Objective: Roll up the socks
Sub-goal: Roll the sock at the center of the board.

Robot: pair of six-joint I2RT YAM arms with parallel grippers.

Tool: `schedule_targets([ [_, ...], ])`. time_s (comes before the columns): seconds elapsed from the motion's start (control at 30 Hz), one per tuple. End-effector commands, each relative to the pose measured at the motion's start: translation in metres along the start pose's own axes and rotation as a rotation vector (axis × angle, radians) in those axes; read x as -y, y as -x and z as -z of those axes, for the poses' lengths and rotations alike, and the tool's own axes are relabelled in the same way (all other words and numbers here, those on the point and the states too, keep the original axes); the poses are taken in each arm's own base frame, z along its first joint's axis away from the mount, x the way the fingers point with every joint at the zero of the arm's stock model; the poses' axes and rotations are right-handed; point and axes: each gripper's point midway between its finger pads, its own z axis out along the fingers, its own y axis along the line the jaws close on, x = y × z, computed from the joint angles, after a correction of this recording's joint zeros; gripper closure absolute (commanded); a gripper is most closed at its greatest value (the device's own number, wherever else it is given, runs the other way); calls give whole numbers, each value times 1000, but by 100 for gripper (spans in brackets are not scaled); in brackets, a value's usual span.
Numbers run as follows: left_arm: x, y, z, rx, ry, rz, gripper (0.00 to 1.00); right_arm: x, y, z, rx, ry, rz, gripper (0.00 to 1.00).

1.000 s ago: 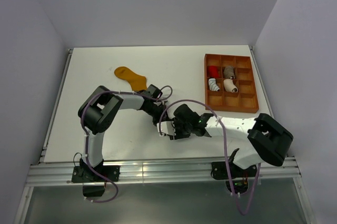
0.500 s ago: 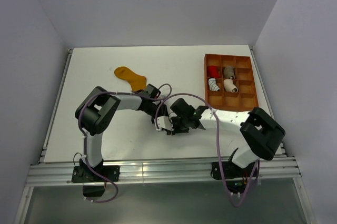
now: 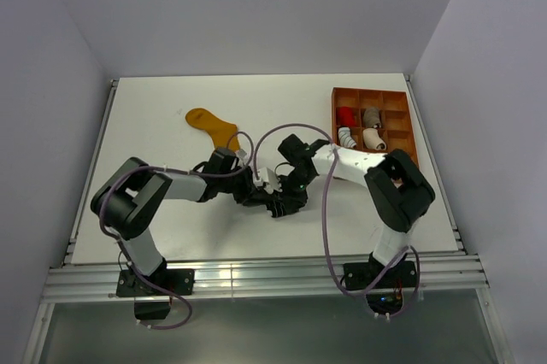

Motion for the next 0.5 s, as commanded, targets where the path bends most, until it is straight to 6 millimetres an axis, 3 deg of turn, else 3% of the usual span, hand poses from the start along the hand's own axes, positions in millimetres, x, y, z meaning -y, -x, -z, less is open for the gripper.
schedule_targets([
  [0.0,32,31,18,208,-114,-79,70,-35,-21,6,-55,219,-138,81],
  [0.03,25,27,21,219,-111,-68,70,-30,-18,5,-51,241,-150,81],
  [0.1,36,31,34,288,-165,-93,70,-34,-17,10,-42,303,-189,81],
  [0.17,30,28,43,334,-173,-108,70,-32,-14,11,-46,359,-226,81],
  [0.2,40,31,55,387,-204,-155,72,-29,-14,12,-43,368,-241,81],
  [0.27,29,30,65,439,-168,-187,73,-26,-11,12,-50,402,-276,81],
  [0.37,32,34,89,584,-123,-319,73,-21,-7,12,-54,443,-321,81],
  [0.47,47,21,103,627,-116,-490,69,-16,-6,10,-53,463,-361,80],
])
